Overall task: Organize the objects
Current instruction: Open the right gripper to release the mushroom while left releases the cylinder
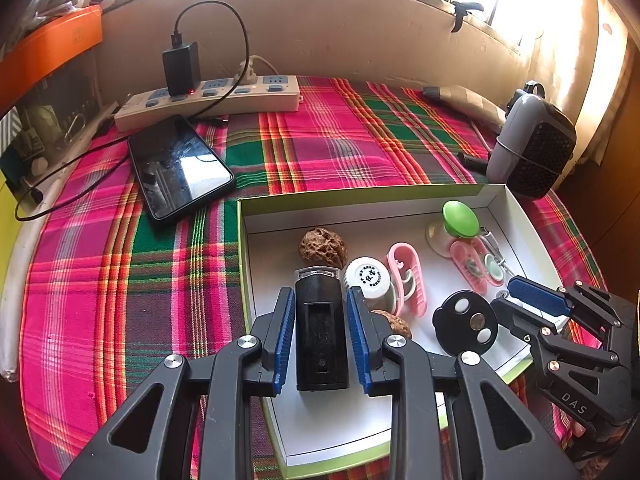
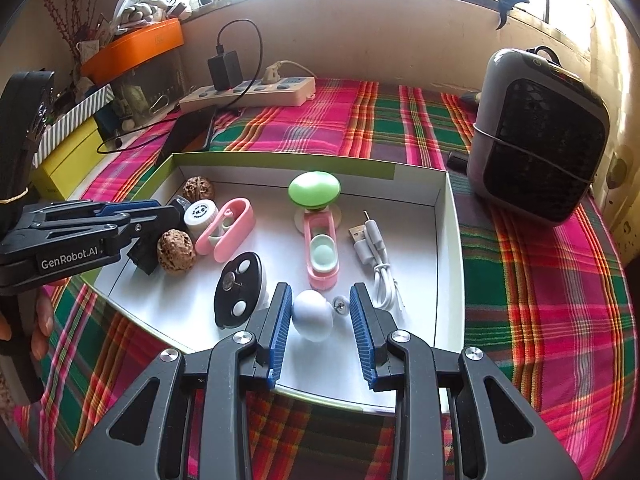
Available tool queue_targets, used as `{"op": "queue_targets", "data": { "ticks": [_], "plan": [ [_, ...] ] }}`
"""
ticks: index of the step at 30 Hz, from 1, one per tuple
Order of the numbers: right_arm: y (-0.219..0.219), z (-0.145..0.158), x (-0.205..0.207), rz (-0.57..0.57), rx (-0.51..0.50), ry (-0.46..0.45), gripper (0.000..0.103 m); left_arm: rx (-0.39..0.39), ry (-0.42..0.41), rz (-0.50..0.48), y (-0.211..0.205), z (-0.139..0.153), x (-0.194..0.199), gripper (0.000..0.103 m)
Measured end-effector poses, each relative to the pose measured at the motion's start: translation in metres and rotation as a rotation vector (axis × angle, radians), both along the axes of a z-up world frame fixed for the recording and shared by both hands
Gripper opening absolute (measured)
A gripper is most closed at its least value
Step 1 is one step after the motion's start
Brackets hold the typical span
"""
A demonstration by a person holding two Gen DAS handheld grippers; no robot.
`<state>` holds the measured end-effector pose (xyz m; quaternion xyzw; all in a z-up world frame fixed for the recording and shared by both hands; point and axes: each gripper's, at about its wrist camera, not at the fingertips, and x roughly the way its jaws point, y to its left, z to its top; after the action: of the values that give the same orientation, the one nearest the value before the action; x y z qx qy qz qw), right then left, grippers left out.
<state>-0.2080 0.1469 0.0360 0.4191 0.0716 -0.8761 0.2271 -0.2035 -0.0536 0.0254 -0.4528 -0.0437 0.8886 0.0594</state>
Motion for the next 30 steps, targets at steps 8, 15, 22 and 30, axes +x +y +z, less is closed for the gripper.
{"op": "queue_targets", "data": {
  "ticks": [8, 15, 22, 30],
  "plan": [
    [0.002, 0.001, 0.0, -0.005, -0.011, 0.002, 0.037, -0.002, -0.001, 0.002, 0.0, 0.0, 0.0, 0.025],
    [0.004, 0.002, 0.001, -0.021, -0.019, 0.0, 0.037, 0.002, 0.009, 0.008, 0.0, 0.003, 0.003, 0.029],
    [0.005, 0.007, 0.005, -0.031, -0.03, 0.013, 0.037, -0.001, 0.033, 0.027, 0.001, 0.011, 0.012, 0.035],
    [0.006, 0.016, 0.017, -0.043, -0.054, 0.025, 0.037, 0.003, 0.075, 0.048, 0.004, 0.023, 0.034, 0.035]
  ]
}}
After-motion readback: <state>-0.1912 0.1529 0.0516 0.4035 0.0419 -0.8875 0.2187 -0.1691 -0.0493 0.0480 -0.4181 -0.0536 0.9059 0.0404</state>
